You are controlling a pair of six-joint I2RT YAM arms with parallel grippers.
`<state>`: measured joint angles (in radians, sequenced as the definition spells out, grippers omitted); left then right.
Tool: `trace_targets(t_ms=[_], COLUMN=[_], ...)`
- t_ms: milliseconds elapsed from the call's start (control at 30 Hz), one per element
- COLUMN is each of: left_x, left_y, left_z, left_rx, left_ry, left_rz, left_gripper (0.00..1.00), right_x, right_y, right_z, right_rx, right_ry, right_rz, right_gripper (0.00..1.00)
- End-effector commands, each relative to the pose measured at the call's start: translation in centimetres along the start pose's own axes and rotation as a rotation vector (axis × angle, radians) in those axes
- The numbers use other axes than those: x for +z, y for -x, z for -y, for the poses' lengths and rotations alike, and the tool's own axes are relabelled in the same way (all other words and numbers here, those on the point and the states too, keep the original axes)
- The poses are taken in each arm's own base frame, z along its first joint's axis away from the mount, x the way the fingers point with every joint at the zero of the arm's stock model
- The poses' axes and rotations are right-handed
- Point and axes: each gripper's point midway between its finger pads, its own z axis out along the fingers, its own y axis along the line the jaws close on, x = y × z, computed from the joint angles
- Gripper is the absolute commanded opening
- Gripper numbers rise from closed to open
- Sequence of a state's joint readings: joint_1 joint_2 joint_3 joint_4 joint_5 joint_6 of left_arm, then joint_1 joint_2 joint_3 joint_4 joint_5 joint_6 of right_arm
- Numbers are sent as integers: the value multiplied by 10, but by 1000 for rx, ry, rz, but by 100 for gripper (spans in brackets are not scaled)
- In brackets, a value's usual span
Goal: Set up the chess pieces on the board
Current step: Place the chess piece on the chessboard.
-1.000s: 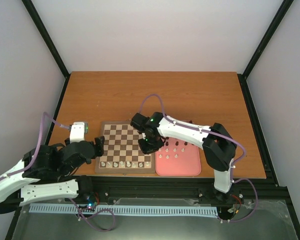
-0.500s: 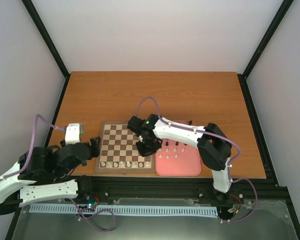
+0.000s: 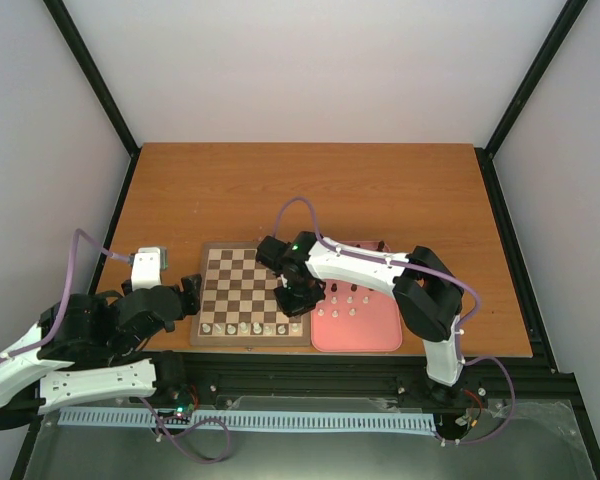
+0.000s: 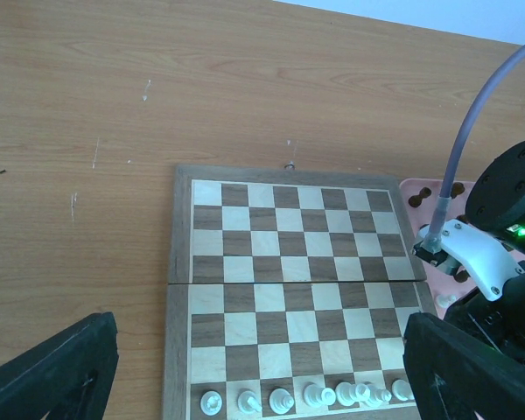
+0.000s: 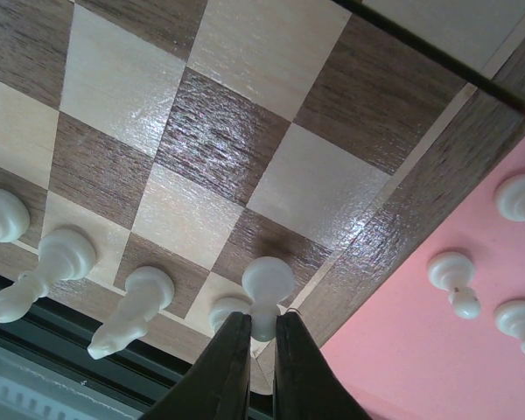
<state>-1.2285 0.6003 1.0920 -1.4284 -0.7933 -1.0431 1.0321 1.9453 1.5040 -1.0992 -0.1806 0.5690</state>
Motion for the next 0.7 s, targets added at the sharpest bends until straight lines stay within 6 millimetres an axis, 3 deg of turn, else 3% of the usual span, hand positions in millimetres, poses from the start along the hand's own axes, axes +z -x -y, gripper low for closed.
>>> trace_targets(t_ms=[0, 467, 667], left_x=[0, 0, 1], left_y=[4, 3, 2], left_z=[-1, -1, -1], left_rx=[-2, -2, -4], left_ry=[11, 10, 9], left_rz=[18, 16, 15], left_gripper=[100, 100, 100], right_x=[2, 9, 6], right_y=[-6, -7, -5], right_z=[-3, -2, -3], right_rx=[-5, -10, -12], right_ry=[1, -7, -4], right_rz=[-15, -31, -21], right_gripper=[7, 11, 17])
